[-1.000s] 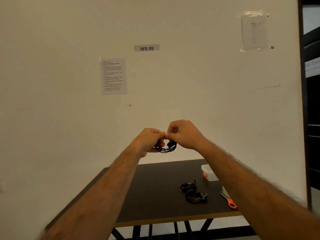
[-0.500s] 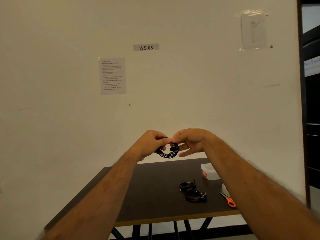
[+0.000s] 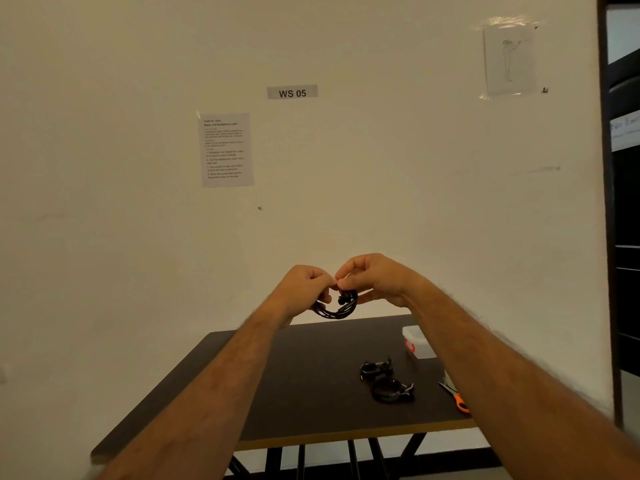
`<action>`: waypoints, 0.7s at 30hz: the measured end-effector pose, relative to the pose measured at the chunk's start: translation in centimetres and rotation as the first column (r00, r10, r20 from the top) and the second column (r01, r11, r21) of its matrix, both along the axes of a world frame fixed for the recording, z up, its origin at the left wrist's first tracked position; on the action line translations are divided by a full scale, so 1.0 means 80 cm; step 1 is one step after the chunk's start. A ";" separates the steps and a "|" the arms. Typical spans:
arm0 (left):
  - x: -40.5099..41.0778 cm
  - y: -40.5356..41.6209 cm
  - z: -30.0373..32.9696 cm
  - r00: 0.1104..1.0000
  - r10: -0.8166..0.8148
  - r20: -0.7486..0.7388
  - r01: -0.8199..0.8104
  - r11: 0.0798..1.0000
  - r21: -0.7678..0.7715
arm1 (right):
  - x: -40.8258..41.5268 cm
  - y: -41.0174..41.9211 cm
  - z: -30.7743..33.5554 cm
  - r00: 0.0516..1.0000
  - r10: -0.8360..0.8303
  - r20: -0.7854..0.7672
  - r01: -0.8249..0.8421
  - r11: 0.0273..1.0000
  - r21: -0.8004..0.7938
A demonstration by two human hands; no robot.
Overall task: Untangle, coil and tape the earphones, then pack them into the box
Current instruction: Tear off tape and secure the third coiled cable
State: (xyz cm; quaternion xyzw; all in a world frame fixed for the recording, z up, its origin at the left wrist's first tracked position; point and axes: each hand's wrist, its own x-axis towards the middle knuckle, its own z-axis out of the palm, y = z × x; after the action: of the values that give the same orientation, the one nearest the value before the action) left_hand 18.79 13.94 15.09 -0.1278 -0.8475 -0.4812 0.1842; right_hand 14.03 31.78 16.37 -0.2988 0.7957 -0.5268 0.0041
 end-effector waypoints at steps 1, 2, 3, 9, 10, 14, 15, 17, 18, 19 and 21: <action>-0.002 0.001 -0.002 1.000 0.023 -0.002 -0.023 1.000 0.015 | 0.001 -0.002 -0.002 0.996 -0.026 -0.083 0.028 0.999 0.022; -0.003 0.003 -0.004 0.999 0.041 0.001 -0.041 0.999 0.033 | 0.003 -0.005 -0.004 0.983 -0.052 -0.175 0.062 0.997 0.054; -0.005 0.004 -0.006 0.999 0.054 0.008 -0.054 0.997 0.056 | 0.005 -0.008 -0.005 0.957 -0.079 -0.278 0.110 0.989 0.096; -0.011 0.010 -0.013 0.994 0.108 -0.008 -0.107 0.990 0.088 | 0.023 -0.025 0.002 0.688 -0.200 -0.697 0.492 0.835 0.246; -0.011 0.009 -0.013 0.994 0.109 -0.017 -0.107 0.991 0.081 | 0.022 -0.027 0.003 0.693 -0.204 -0.692 0.500 0.827 0.257; -0.012 0.001 -0.014 0.996 0.086 -0.010 -0.086 0.995 0.058 | 0.014 -0.031 0.003 0.779 -0.189 -0.597 0.420 0.865 0.275; -0.013 -0.001 -0.016 0.997 0.078 0.001 -0.078 0.995 0.055 | 0.013 -0.031 0.002 0.797 -0.187 -0.574 0.401 0.874 0.273; -0.014 -0.003 -0.021 0.997 0.071 0.028 -0.073 0.996 0.055 | 0.010 -0.033 -0.003 0.814 -0.184 -0.551 0.387 0.879 0.279; -0.015 -0.003 -0.024 0.997 0.071 0.042 -0.074 0.995 0.064 | 0.009 -0.034 -0.007 0.814 -0.183 -0.551 0.390 0.876 0.285; -0.016 -0.003 -0.028 0.996 0.074 0.053 -0.078 0.994 0.078 | 0.007 -0.036 -0.012 0.815 -0.188 -0.548 0.392 0.875 0.284; -0.020 -0.003 -0.036 0.994 0.083 0.068 -0.089 0.992 0.094 | 0.001 -0.038 -0.024 0.834 -0.200 -0.514 0.373 0.891 0.258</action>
State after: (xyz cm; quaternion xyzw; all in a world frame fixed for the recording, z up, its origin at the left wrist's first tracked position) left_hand 17.17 13.67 12.18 -0.0668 -0.8333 -0.5171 0.1834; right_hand 14.11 28.74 14.42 -0.2883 0.8883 -0.2829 -0.2184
